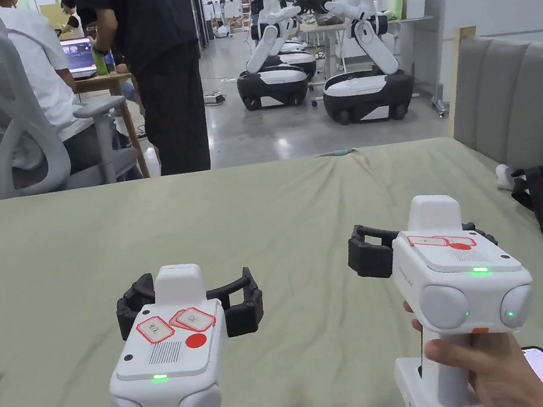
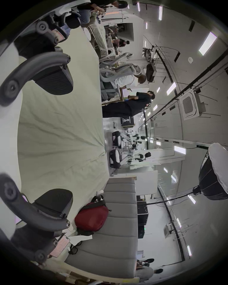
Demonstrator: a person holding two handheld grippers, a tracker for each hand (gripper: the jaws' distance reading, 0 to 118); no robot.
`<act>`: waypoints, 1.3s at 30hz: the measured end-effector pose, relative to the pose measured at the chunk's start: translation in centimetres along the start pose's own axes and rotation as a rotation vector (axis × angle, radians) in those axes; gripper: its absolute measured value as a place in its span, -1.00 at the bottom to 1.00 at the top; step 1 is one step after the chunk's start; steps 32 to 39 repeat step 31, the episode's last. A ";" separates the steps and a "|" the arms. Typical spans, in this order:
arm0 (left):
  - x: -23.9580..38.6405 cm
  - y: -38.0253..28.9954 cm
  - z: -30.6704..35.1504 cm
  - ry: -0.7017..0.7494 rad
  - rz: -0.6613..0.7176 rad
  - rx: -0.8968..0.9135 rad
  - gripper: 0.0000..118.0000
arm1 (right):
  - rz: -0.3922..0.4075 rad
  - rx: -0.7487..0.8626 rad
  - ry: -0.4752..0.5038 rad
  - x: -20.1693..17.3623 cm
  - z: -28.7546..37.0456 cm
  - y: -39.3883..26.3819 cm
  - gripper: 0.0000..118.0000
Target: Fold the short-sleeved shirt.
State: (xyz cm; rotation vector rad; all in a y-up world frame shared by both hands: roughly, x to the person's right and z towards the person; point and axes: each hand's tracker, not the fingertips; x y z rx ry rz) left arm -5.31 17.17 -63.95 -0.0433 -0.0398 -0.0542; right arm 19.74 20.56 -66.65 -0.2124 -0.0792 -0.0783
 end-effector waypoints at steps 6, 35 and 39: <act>0.1 -0.1 0.1 -0.001 0.001 -0.007 1.00 | 0.098 0.027 -0.012 -1.2 0.6 -0.3 1.00; -0.1 -0.2 -0.2 -0.008 -0.006 -0.020 1.00 | 0.016 -0.036 0.016 0.4 0.7 -0.3 1.00; -0.1 -0.2 -0.2 -0.008 -0.006 -0.020 1.00 | 0.016 -0.036 0.016 0.4 0.7 -0.3 1.00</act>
